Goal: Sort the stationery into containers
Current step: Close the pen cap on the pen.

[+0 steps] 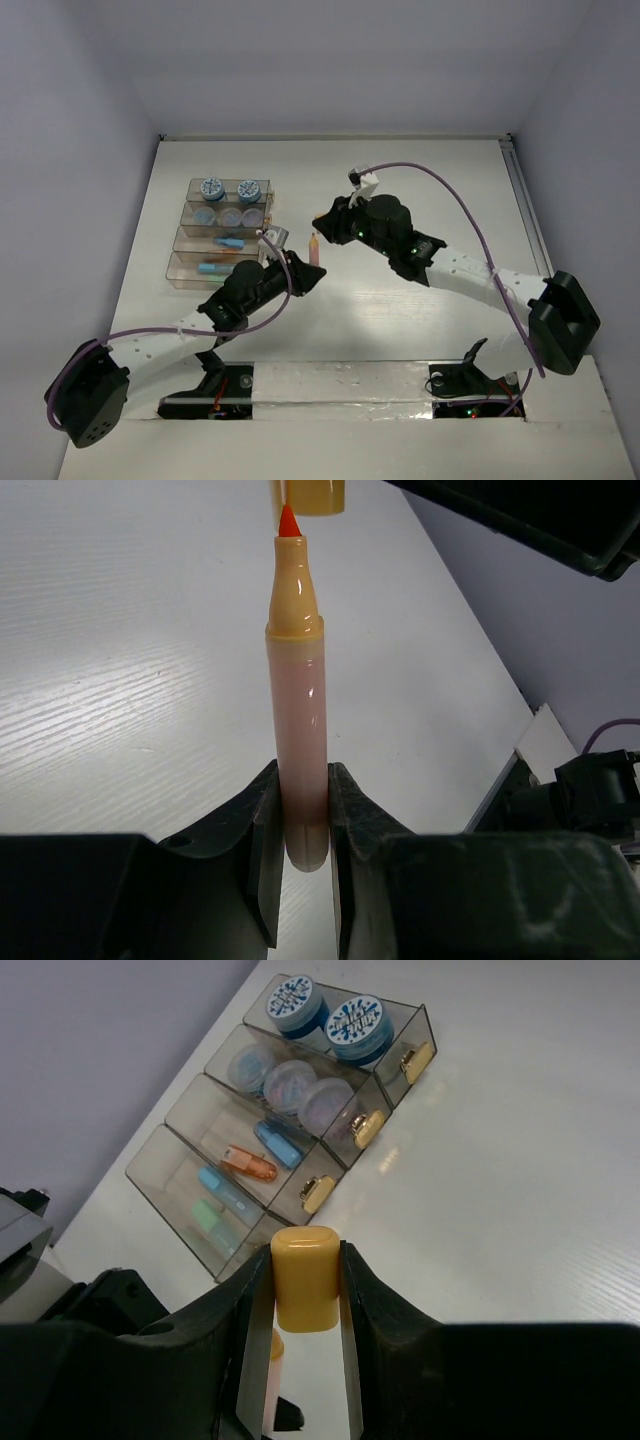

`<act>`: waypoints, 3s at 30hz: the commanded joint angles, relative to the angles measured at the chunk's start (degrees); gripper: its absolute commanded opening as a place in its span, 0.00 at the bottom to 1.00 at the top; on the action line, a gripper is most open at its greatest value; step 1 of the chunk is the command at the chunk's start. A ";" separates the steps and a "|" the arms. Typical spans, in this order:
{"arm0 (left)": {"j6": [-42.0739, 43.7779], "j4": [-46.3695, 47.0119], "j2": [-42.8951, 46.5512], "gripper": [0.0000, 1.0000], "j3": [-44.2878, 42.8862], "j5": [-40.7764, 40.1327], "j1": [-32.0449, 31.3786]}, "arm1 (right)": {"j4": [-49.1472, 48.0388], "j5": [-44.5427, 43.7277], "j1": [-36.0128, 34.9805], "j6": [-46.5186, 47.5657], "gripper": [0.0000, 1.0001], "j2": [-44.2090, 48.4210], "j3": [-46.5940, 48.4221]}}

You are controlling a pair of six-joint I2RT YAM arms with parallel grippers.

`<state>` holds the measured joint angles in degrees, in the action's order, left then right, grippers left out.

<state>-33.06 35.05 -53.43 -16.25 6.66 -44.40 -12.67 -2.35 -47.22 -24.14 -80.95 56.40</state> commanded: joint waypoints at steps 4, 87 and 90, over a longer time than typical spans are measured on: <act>0.89 5.91 -0.97 0.00 -3.61 1.34 0.02 | -10.97 -7.22 -2.44 -3.72 0.10 2.02 -1.29; 8.54 -10.97 13.18 0.00 -21.01 -10.44 2.83 | -2.63 -9.34 -17.55 -13.91 0.00 -0.97 -13.68; 7.22 -10.35 11.95 0.00 -20.75 -7.89 5.20 | -3.68 -8.90 -18.96 -14.88 0.00 -0.97 -14.56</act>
<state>-24.23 3.55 -42.85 -29.06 4.54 -43.86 -30.24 -18.83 -60.64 -37.85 -79.46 46.72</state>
